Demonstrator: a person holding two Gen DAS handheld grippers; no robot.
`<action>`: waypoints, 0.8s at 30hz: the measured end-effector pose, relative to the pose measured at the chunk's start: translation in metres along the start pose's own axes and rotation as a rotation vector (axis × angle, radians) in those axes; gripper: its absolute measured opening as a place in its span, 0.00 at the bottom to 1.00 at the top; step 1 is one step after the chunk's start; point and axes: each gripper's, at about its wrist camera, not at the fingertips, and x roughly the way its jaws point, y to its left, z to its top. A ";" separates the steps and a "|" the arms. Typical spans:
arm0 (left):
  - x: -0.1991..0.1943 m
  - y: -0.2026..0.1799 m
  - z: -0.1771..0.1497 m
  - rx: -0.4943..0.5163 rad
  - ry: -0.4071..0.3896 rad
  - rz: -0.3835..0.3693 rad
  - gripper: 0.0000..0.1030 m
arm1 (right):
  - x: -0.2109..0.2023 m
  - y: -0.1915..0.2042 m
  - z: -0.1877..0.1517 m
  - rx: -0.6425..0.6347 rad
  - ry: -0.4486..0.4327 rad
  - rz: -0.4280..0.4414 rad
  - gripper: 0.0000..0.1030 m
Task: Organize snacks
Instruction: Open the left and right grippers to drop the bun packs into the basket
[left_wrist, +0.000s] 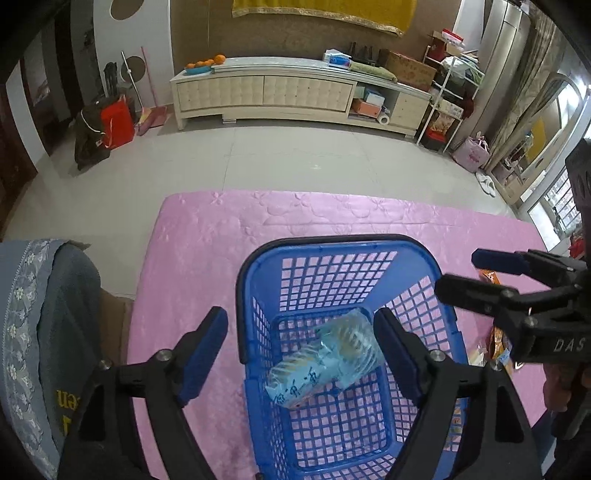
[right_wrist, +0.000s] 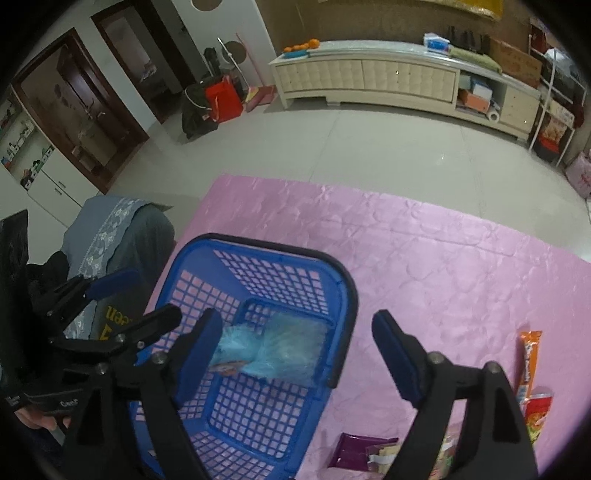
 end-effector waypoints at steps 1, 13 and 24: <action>-0.001 -0.001 -0.001 0.002 -0.001 -0.001 0.77 | -0.001 -0.001 0.000 0.003 -0.001 -0.001 0.84; -0.035 -0.031 -0.017 0.045 -0.040 -0.005 0.77 | -0.039 -0.012 -0.025 0.023 -0.019 -0.016 0.84; -0.075 -0.077 -0.032 0.077 -0.093 -0.020 0.77 | -0.095 -0.031 -0.055 0.032 -0.070 -0.039 0.84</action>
